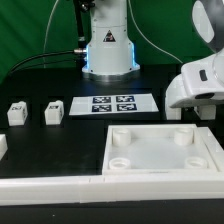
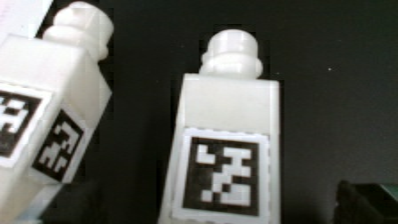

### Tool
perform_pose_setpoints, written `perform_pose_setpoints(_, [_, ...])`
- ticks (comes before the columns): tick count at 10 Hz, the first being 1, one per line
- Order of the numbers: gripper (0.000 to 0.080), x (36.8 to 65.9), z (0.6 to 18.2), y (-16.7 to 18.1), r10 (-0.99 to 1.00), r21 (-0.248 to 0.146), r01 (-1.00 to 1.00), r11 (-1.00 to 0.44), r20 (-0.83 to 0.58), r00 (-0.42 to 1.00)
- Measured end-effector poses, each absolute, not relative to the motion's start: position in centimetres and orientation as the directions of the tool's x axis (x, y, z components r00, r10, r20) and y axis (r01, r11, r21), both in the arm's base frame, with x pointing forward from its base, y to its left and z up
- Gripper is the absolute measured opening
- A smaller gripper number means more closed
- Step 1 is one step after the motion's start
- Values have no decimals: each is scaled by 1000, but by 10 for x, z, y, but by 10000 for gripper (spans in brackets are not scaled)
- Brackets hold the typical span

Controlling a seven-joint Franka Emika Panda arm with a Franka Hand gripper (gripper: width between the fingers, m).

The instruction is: Assemble one leg

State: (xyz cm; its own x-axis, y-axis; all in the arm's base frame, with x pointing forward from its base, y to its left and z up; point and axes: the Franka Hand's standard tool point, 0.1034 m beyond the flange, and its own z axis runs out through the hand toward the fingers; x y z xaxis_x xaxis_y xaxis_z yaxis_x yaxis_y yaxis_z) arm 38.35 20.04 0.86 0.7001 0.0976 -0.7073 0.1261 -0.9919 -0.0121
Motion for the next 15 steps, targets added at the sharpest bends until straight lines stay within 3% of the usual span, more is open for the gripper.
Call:
perform_pose_setpoints(4, [649, 386, 6, 202, 99, -15, 124, -992, -694, 713])
perform_pose_setpoints(6, [388, 386, 6, 202, 99, -15, 123, -992, -694, 713])
perform_pose_setpoints(7, [388, 386, 6, 201, 98, -15, 122, -992, -694, 713])
perform_pose_setpoints(8, [291, 387, 6, 200, 95, -14, 119, -993, -693, 714])
perform_pose_setpoints(13, [291, 390, 10, 195, 88, -14, 108, -994, -694, 715])
perform_pose_setpoints(15, [292, 396, 37, 181, 76, -11, 97, -995, -704, 707])
